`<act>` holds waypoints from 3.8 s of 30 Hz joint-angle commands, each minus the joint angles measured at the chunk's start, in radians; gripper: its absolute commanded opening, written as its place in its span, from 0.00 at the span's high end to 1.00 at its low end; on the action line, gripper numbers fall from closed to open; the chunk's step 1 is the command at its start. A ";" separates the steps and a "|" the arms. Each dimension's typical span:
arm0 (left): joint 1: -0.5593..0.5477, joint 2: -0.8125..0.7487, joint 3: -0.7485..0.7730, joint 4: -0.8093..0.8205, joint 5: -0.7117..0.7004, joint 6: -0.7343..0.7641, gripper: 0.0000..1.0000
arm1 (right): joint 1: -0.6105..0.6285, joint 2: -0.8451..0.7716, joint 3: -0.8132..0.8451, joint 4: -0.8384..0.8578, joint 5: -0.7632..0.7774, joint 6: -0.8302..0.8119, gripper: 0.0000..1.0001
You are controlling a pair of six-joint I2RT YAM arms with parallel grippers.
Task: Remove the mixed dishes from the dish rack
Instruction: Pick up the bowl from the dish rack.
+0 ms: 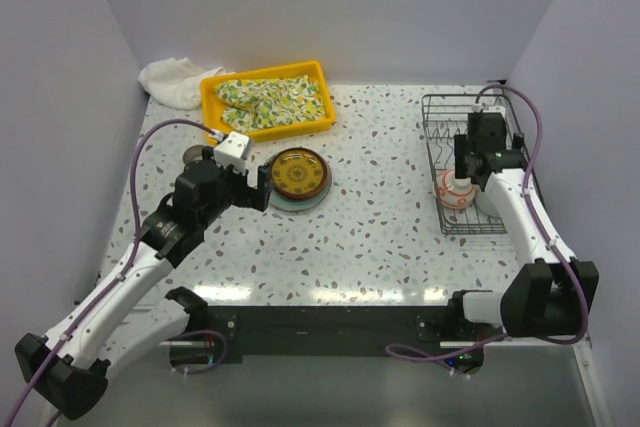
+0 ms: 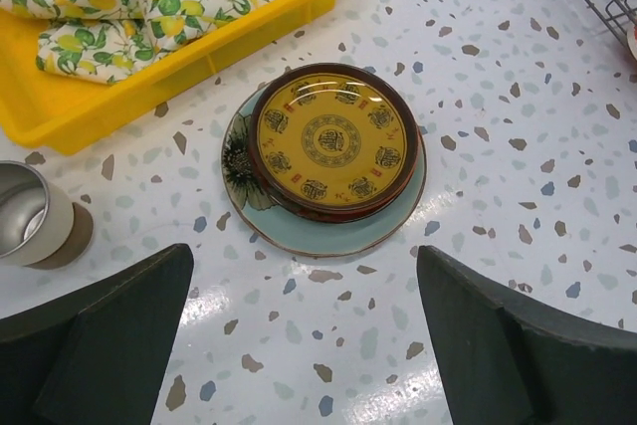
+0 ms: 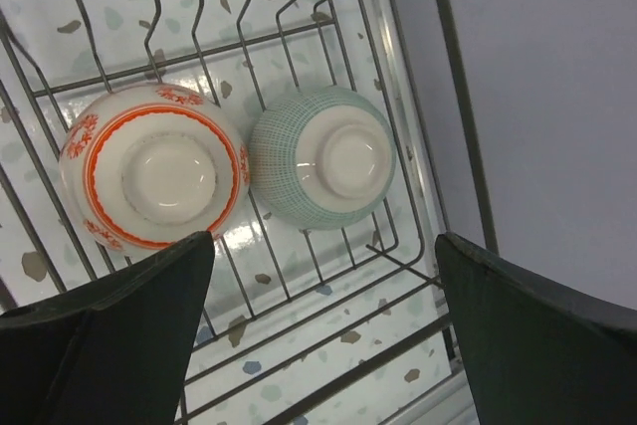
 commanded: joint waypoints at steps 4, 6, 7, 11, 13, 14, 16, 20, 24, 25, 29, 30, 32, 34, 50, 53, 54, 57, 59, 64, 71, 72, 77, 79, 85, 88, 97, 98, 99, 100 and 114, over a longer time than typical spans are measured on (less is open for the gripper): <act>0.000 -0.100 -0.205 0.107 -0.017 -0.108 0.00 | -0.119 0.019 0.037 -0.057 -0.344 0.267 0.04; 0.000 -0.114 -0.256 0.144 0.002 -0.119 0.00 | -0.157 0.002 -0.012 -0.027 -0.439 0.356 0.04; 0.000 -0.117 -0.264 0.153 0.007 -0.113 0.00 | -0.172 -0.017 -0.031 -0.013 -0.473 0.386 0.04; 0.000 -0.105 -0.254 0.161 -0.058 -0.071 0.00 | -0.264 -0.061 -0.121 0.074 -0.609 0.572 0.04; -0.002 -0.103 -0.251 0.161 -0.070 -0.065 0.00 | -0.294 -0.075 -0.170 0.096 -0.648 0.636 0.04; -0.002 -0.103 -0.253 0.163 -0.067 -0.065 0.00 | -0.329 -0.087 -0.205 0.124 -0.663 0.700 0.04; -0.002 -0.108 -0.259 0.164 -0.061 -0.065 0.00 | -0.358 -0.097 -0.242 0.157 -0.714 0.783 0.04; -0.002 -0.102 -0.261 0.169 -0.064 -0.057 0.00 | -0.400 -0.091 -0.319 0.249 -0.749 0.875 0.04; -0.002 -0.103 -0.262 0.169 -0.062 -0.051 0.01 | -0.413 -0.060 -0.356 0.308 -0.745 0.909 0.04; -0.002 -0.102 -0.261 0.170 -0.064 -0.050 0.01 | -0.418 -0.052 -0.364 0.326 -0.752 0.926 0.04; 0.000 -0.098 -0.262 0.172 -0.067 -0.047 0.01 | -0.427 -0.023 -0.391 0.383 -0.766 0.944 0.04; -0.002 -0.095 -0.261 0.170 -0.067 -0.045 0.01 | -0.429 -0.018 -0.393 0.385 -0.765 0.946 0.04; 0.000 -0.094 -0.262 0.170 -0.067 -0.044 0.01 | -0.430 -0.008 -0.391 0.385 -0.757 0.947 0.04; 0.000 -0.091 -0.262 0.173 -0.067 -0.042 0.01 | -0.430 0.000 -0.387 0.380 -0.751 0.949 0.04; 0.000 -0.068 -0.264 0.176 -0.061 -0.034 0.01 | -0.430 0.091 -0.457 0.516 -0.749 0.958 0.04; 0.000 -0.063 -0.262 0.176 -0.061 -0.034 0.01 | -0.430 0.100 -0.488 0.587 -0.767 0.964 0.04; 0.000 -0.062 -0.262 0.178 -0.059 -0.033 0.01 | -0.430 0.106 -0.497 0.607 -0.772 0.967 0.04; 0.000 -0.057 -0.262 0.178 -0.056 -0.031 0.01 | -0.430 0.111 -0.528 0.668 -0.769 0.976 0.04; 0.000 -0.056 -0.262 0.178 -0.053 -0.030 0.01 | -0.430 0.106 -0.549 0.711 -0.766 0.973 0.04; 0.000 -0.051 -0.264 0.178 -0.049 -0.027 0.01 | -0.430 0.104 -0.609 0.834 -0.769 0.979 0.06; 0.000 -0.040 -0.262 0.181 -0.036 -0.024 0.02 | -0.430 0.133 -0.669 0.986 -0.784 1.010 0.07; 0.000 -0.037 -0.262 0.182 -0.035 -0.025 0.02 | -0.432 0.137 -0.675 1.001 -0.786 1.012 0.07; 0.000 -0.036 -0.262 0.181 -0.033 -0.022 0.02 | -0.430 0.138 -0.697 1.070 -0.801 1.004 0.12; 0.000 -0.034 -0.264 0.184 -0.032 -0.022 0.02 | -0.432 0.126 -0.695 1.072 -0.804 0.992 0.16; 0.000 -0.034 -0.262 0.184 -0.032 -0.019 0.02 | -0.432 0.051 -0.669 1.009 -0.821 0.923 0.30; 0.000 -0.034 -0.262 0.187 -0.030 -0.019 0.02 | -0.430 0.013 -0.658 0.978 -0.824 0.895 0.37; 0.000 -0.036 -0.264 0.184 -0.030 -0.019 0.02 | -0.432 -0.090 -0.625 0.882 -0.829 0.831 0.60; 0.000 -0.036 -0.262 0.184 -0.032 -0.019 0.02 | -0.432 -0.107 -0.620 0.871 -0.830 0.809 0.64; 0.000 -0.036 -0.262 0.184 -0.033 -0.019 0.02 | -0.432 -0.115 -0.609 0.847 -0.833 0.797 0.67; 0.000 -0.036 -0.262 0.182 -0.033 -0.019 0.02 | -0.432 -0.123 -0.605 0.834 -0.837 0.786 0.69; 0.000 -0.022 -0.262 0.184 -0.036 -0.024 0.02 | -0.395 -0.267 -0.418 0.549 -0.794 0.515 0.81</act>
